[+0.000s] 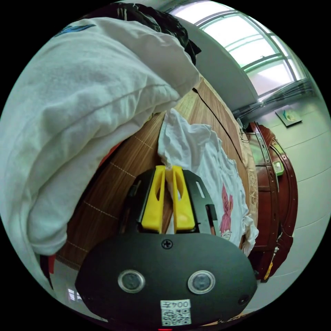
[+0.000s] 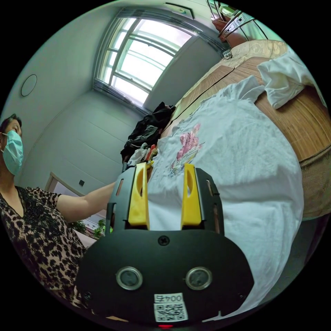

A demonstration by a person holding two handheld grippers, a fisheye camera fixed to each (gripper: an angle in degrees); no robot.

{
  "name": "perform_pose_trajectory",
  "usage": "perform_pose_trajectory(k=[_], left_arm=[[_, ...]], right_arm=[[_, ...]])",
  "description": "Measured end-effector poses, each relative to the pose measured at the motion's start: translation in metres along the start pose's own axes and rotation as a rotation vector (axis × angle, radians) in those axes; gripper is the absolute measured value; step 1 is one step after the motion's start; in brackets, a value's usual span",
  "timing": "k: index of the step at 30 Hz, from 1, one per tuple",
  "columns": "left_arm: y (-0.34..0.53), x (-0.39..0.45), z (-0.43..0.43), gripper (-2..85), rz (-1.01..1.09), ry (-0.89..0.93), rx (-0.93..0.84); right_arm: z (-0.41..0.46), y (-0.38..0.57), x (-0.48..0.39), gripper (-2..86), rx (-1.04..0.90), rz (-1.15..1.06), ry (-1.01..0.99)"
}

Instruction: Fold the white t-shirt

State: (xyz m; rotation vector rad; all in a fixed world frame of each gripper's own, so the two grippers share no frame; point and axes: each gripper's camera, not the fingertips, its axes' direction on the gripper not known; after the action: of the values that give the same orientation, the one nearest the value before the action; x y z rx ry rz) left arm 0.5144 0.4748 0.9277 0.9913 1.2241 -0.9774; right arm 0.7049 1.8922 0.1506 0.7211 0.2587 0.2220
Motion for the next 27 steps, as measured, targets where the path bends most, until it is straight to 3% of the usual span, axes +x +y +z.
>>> perform_pose_trajectory(k=[3,8,11,18,23,27], left_arm=[[0.014,0.015,-0.003,2.6,0.031,0.011,0.062],[0.052,0.087,-0.012,1.5,0.34,-0.139,0.187],[0.088,0.153,-0.007,1.2,0.632,-0.331,0.25],[0.232,0.297,0.063,1.3,1.578,-0.804,0.38],[0.316,0.328,0.142,2.5,2.164,-1.032,0.251],[0.332,0.338,0.173,3.9,2.346,-1.123,0.149]], right_arm=[[0.002,-0.003,0.004,13.9,-0.004,0.016,-0.001],[0.007,-0.007,0.006,13.6,-0.025,0.014,0.018],[0.01,-0.01,0.006,13.3,-0.037,0.01,0.031],[0.016,-0.018,0.007,11.8,-0.079,0.03,0.033],[0.019,-0.024,0.009,10.7,-0.108,0.047,0.019],[0.019,-0.027,0.008,10.8,-0.109,0.053,0.006]])
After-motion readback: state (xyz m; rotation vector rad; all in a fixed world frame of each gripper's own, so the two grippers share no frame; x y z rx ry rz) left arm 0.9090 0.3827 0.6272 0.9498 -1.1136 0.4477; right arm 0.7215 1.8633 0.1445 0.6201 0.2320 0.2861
